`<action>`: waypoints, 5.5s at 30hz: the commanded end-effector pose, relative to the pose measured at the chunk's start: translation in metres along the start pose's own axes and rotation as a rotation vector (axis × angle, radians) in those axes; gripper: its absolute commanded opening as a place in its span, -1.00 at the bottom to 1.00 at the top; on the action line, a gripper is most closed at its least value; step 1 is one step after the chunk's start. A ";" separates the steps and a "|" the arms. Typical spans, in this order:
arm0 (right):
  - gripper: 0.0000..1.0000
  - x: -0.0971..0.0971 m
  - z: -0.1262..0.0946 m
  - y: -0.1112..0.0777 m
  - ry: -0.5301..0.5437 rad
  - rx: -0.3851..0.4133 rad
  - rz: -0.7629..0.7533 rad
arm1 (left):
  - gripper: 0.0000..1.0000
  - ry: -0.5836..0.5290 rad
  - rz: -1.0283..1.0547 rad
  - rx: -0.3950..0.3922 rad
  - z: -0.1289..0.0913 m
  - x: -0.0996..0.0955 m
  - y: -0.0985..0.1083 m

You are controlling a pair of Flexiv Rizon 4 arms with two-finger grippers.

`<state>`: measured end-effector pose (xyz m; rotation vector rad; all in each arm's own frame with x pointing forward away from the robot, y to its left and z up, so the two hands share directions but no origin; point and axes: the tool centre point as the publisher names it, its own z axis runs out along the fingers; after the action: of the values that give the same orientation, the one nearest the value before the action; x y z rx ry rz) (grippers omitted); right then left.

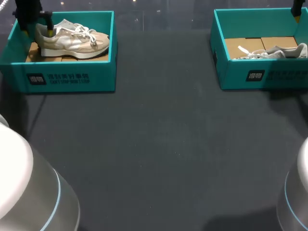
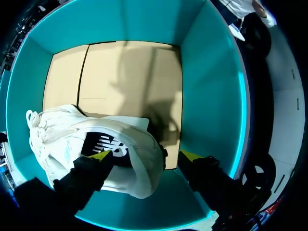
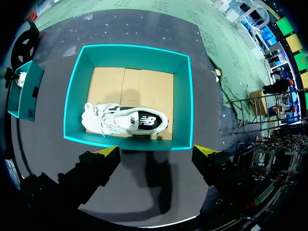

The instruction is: Take the shoe out of the shoebox, open the shoe tongue, remove and reinsert the insole, then place the shoe into the shoebox

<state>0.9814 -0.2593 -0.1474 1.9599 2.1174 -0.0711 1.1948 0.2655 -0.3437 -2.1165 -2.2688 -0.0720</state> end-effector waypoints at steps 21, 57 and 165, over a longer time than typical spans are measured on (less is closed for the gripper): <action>1.00 0.000 0.000 0.000 0.000 0.002 0.000 | -0.18 0.018 -0.017 0.053 0.026 0.007 0.002; 1.00 0.000 0.000 0.000 0.000 0.002 0.000 | -1.00 -0.006 -0.026 -0.065 -0.107 0.029 -0.008; 1.00 0.000 0.000 0.000 0.000 0.002 0.000 | -1.00 0.172 0.114 -0.111 -0.068 -0.284 -0.474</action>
<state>0.9813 -0.2593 -0.1473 1.9598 2.1173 -0.0714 0.7315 -0.0306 -0.2862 -2.2286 -2.1117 -0.3663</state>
